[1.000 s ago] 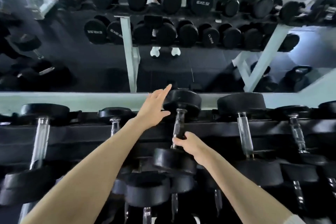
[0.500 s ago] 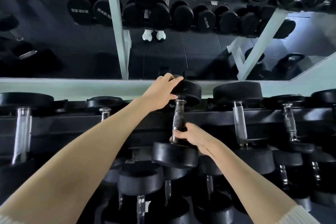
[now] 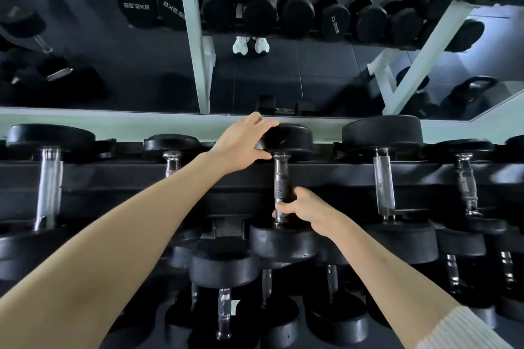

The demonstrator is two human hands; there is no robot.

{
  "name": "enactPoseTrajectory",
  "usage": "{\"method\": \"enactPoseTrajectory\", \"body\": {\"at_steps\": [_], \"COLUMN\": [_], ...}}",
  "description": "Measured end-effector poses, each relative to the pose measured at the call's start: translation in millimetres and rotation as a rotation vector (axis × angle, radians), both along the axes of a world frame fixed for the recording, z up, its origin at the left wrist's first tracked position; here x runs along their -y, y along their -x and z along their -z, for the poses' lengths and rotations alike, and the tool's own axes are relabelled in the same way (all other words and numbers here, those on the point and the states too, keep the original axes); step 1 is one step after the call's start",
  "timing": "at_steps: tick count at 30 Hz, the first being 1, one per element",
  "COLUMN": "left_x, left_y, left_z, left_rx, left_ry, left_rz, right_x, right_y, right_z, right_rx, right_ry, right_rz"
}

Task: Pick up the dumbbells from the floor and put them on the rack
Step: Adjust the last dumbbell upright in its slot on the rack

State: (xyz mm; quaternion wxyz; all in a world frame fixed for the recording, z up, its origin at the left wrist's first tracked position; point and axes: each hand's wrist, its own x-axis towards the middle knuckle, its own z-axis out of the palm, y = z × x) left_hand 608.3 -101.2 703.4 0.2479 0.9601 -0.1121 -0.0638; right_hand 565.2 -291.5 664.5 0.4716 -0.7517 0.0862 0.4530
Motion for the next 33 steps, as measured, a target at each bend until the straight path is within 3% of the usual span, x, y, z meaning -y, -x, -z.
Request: {"method": "enactPoseTrajectory", "body": {"at_steps": [10,13,15,17,19,27,33], "left_x": [2,-6,-18,-37,-64,-196,-316], "left_y": [11,35,64,99,137,260,310], "left_z": [0,-12,-20,-26,-30,-34,-28], "left_rx": [-0.027,-0.014,0.014,0.036,0.063,-0.003,0.015], "left_ry": [-0.035,-0.061,-0.068,-0.048,-0.026,-0.07,-0.078], "left_rz": [-0.045,-0.117,-0.192,-0.293,-0.44,-0.786,-0.893], "right_x": [-1,-6,-13,-25,-42,-170,-306], "right_y": [3,10,24,42,60,126,176], "right_z": [7,0,-16,-34,-46,-56,-50], "right_rx": [0.059,0.365,0.635,0.785,0.827,0.809,0.791], "right_ry": [0.117,0.429,0.569,0.511,0.409,0.187,0.121], "right_rz": [-0.028,-0.172,-0.124,-0.009,-0.029,-0.387,-0.411]}}
